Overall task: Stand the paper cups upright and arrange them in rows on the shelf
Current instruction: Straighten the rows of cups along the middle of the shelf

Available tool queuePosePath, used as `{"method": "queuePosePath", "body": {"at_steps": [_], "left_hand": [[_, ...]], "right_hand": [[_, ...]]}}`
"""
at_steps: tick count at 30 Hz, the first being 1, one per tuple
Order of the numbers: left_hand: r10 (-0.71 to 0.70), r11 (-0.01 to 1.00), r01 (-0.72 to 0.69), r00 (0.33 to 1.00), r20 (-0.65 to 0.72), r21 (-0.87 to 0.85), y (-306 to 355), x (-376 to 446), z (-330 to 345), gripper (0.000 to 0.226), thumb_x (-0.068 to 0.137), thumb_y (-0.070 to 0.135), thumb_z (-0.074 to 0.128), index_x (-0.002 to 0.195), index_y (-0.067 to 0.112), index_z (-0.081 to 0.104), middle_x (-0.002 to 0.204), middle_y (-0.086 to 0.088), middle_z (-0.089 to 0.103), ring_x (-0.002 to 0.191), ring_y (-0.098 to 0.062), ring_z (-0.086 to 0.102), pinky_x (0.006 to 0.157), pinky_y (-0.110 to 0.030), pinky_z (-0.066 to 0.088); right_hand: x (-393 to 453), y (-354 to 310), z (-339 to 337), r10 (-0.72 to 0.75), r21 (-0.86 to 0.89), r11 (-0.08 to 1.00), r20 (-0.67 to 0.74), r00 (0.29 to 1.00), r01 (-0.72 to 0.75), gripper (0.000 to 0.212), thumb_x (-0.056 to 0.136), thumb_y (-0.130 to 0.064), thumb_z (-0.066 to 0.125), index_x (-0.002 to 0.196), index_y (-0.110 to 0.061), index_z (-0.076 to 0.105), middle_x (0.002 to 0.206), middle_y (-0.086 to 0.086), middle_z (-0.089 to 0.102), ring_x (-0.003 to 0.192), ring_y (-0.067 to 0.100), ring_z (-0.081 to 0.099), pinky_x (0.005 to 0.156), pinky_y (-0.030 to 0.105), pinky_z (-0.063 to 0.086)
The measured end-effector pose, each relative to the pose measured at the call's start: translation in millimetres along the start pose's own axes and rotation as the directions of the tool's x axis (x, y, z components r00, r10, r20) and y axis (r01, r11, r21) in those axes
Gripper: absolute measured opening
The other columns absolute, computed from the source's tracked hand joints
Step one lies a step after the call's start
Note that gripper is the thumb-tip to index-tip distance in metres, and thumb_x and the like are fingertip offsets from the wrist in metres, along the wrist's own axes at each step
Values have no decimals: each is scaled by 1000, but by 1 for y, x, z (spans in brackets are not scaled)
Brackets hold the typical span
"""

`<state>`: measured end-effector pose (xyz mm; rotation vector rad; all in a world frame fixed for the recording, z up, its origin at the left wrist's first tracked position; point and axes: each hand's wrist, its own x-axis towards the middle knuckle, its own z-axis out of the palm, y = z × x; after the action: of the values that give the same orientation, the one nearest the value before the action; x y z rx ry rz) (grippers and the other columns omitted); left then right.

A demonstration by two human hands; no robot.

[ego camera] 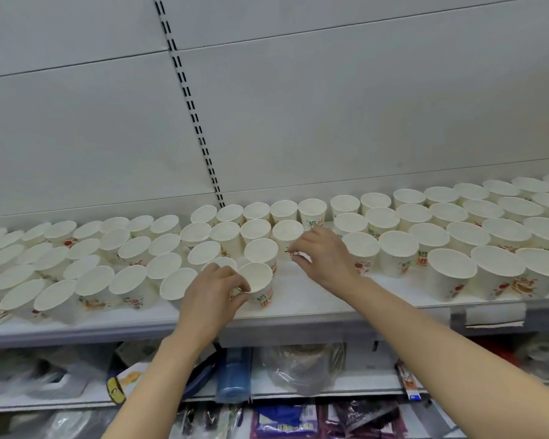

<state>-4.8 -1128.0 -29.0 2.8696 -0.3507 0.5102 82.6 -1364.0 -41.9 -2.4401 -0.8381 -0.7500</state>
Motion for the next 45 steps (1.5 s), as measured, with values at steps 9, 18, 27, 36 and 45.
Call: {"method": "queuePosePath", "body": {"at_steps": [9,18,27,36,45], "left_hand": [[-64,872,14,994,-87,-489,-27,-12,-30,12,75,17,81,80,25,74,79,19,68,75,-3,58,66,-10,40],[-66,651,-10,995,-70,-759,16,19,-26,7,79,17,78,80,23,75,82,15,71,74,-7,60,63,-16,43],[103,736,-8,989,101,-677,103,62,32,5,81,26,77,79,27,72,82,17,69,78,-2,61,65,-18,45],[211,860,-113,966,147,-497,133,60,58,7,81,36,74,86,35,69,88,21,64,87,-2,56,77,-35,52],[210,923,-171,975,79,-345,151,57,61,11,80,43,74,88,38,69,106,24,59,92,-1,50,73,-26,47]], "right_hand": [[27,-36,35,-60,-50,996,147,987,68,7,70,-14,77,72,-17,71,69,-3,64,72,24,49,58,35,44],[-37,-24,-43,278,119,957,-132,952,-263,6,78,-25,74,82,-20,73,76,-9,67,76,16,48,69,27,37],[-109,31,-117,437,-23,897,-103,893,-442,8,73,-19,79,76,-23,73,73,-10,67,72,16,49,70,33,39],[-138,63,-121,141,-316,933,-114,984,-170,9,76,-28,76,76,-20,71,73,-6,63,72,23,51,63,33,34],[-141,73,-115,64,-260,962,-96,993,-87,9,78,-28,73,80,-20,70,75,-6,62,74,22,49,65,33,31]]}}
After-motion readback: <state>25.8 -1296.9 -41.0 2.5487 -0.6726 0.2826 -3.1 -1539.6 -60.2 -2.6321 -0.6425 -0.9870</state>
